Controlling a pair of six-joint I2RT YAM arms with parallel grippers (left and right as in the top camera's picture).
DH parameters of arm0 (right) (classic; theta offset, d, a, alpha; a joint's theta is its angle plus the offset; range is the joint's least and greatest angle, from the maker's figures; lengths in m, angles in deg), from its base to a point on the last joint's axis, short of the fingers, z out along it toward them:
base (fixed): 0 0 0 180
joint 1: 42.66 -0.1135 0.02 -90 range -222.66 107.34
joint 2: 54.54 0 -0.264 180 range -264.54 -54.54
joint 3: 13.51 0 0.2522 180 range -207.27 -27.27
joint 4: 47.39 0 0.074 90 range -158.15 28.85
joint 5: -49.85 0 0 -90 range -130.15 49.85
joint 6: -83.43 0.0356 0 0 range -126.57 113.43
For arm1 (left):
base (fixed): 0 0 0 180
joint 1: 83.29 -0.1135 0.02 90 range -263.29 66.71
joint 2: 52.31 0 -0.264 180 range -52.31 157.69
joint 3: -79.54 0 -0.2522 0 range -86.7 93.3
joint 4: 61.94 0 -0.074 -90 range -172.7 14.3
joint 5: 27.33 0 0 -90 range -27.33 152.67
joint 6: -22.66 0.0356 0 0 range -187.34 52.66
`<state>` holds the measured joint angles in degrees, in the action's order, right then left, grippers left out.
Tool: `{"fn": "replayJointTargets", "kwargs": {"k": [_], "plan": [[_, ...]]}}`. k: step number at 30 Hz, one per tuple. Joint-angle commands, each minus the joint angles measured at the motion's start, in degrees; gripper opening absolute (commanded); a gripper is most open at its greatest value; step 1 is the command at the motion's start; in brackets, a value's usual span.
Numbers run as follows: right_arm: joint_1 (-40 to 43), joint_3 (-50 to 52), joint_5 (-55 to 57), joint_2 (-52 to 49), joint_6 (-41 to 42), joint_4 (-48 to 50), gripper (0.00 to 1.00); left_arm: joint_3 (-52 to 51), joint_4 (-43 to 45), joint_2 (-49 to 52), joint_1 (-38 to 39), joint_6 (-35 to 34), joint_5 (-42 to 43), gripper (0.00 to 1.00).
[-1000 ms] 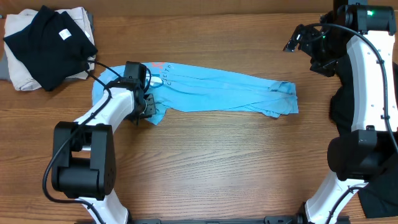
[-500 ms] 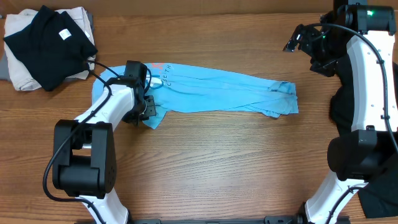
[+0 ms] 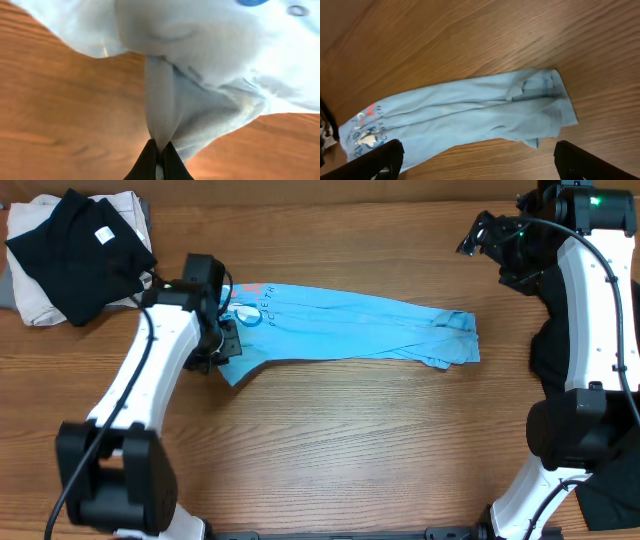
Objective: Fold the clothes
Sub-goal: 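Grasp the shirt's right end with the right gripper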
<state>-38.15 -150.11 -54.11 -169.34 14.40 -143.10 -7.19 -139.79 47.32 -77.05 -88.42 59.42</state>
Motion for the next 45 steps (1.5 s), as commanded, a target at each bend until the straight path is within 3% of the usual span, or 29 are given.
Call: {"fn": "replayJointTargets", "kwargs": {"k": [1, 6, 18, 29, 34, 45], "plan": [[0.00, -1.03, 3.34, 0.68, 0.02, -1.20, 1.00, 1.40, -2.78, -3.50, -0.31, -1.29, 0.31, 0.04], [0.00, 2.32, 4.02, -0.76, 0.02, -2.97, 1.00, 1.40, -6.84, -7.45, -0.31, -1.88, 0.28, 0.04], [-0.79, 9.29, 1.73, -0.87, 4.79, -6.58, 1.00, 1.40, -6.14, -22.80, -0.24, -1.88, -3.98, 0.04], [-12.20, 12.72, 2.54, -0.90, 4.94, -6.29, 1.00, 1.40, -5.46, -24.85, -0.24, -1.97, -6.84, 0.04], [-13.27, 17.77, 7.32, -0.94, 10.08, -0.28, 1.00, 1.40, -6.23, -24.81, -0.24, -2.10, -7.34, 0.04], [-12.13, 22.29, 8.94, -1.07, 2.56, 17.46, 1.00, 1.25, -9.07, -24.74, -0.22, -2.14, -7.45, 0.04]]}}
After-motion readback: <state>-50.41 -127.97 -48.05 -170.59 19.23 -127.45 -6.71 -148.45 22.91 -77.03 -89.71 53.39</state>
